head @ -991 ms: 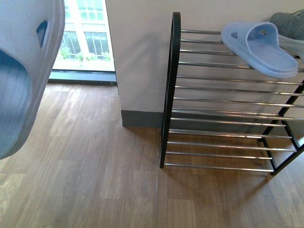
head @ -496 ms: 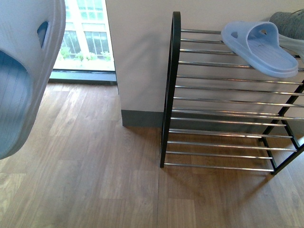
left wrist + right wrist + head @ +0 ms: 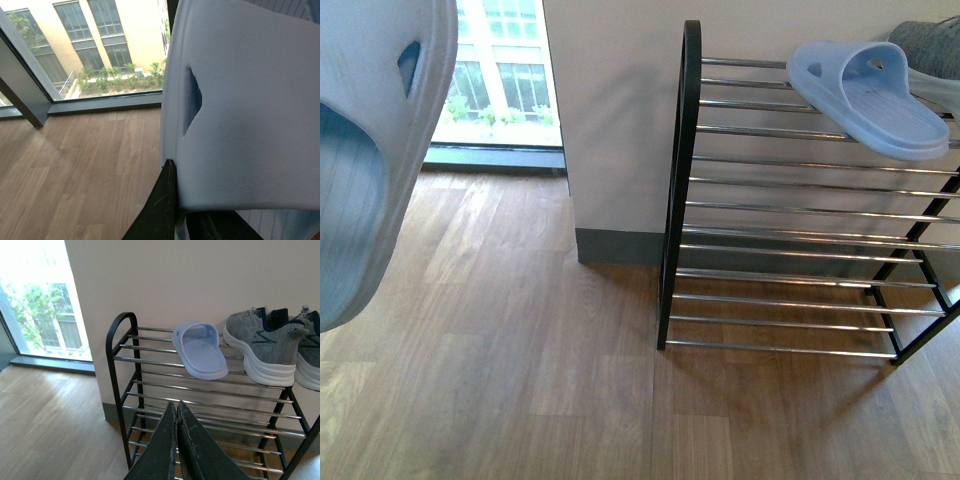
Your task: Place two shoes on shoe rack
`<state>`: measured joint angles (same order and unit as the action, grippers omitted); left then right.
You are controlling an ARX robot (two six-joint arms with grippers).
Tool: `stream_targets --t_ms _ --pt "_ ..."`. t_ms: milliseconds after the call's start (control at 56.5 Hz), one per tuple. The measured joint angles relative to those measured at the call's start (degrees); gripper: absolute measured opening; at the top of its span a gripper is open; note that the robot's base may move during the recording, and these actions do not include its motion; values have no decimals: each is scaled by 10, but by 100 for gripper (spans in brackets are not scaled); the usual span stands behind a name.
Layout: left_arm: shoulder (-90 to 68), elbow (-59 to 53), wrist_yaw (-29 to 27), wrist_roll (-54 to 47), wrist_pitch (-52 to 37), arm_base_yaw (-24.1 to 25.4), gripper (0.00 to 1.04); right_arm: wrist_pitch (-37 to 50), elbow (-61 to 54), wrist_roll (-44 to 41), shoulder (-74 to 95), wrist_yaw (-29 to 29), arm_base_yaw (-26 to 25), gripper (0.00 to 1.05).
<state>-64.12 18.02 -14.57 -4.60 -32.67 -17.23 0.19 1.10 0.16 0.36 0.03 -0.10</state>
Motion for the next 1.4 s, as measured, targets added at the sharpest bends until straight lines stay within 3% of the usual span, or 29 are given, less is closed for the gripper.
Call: stream_targets --t_ms 89,708,1399 --pt "0 0 0 0 0 0 2 0 0 0 0 0 0 3" --pt "0 0 -1 0 0 1 2 0 0 0 0 -2 0 96" --pt "0 0 2 0 0 -2 2 -1 0 0 -1 2 0 96"
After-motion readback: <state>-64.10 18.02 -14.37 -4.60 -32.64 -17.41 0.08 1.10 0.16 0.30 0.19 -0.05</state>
